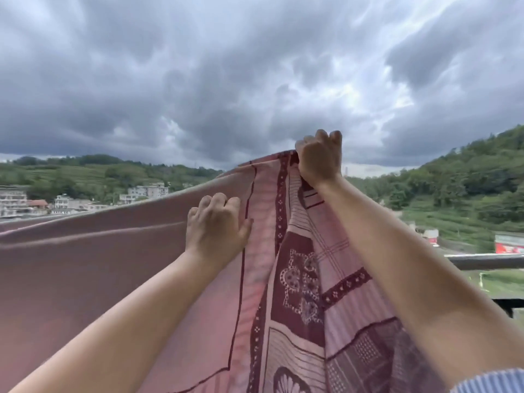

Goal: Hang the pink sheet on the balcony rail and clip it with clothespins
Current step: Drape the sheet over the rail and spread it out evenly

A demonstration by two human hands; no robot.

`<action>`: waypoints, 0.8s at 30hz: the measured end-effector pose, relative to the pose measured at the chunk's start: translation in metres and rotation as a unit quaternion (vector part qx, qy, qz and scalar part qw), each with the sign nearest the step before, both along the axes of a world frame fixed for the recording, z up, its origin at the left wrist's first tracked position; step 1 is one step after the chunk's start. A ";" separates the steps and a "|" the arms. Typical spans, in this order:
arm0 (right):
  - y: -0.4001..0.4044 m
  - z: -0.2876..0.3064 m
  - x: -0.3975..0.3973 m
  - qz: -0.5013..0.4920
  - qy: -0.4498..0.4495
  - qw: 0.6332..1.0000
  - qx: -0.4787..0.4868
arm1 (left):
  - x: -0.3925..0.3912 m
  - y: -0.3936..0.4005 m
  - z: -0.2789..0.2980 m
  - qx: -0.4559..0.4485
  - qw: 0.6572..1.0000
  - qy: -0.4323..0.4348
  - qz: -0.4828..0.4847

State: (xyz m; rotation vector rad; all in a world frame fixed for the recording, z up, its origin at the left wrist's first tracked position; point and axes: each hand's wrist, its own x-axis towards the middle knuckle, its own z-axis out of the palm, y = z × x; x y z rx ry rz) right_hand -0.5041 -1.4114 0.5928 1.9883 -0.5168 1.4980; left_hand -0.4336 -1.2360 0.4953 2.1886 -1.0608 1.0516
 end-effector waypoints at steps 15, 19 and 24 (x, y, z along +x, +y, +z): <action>-0.015 -0.046 -0.004 0.095 0.292 0.948 0.080 | -0.020 -0.047 -0.005 0.004 1.000 0.008 0.026; -0.014 -0.063 -0.052 0.187 0.229 0.942 0.159 | -0.029 -0.039 -0.013 -0.014 0.999 -0.019 -0.034; 0.005 -0.162 -0.120 0.113 0.070 0.984 0.120 | -0.025 -0.032 -0.043 0.049 0.967 -0.237 -0.085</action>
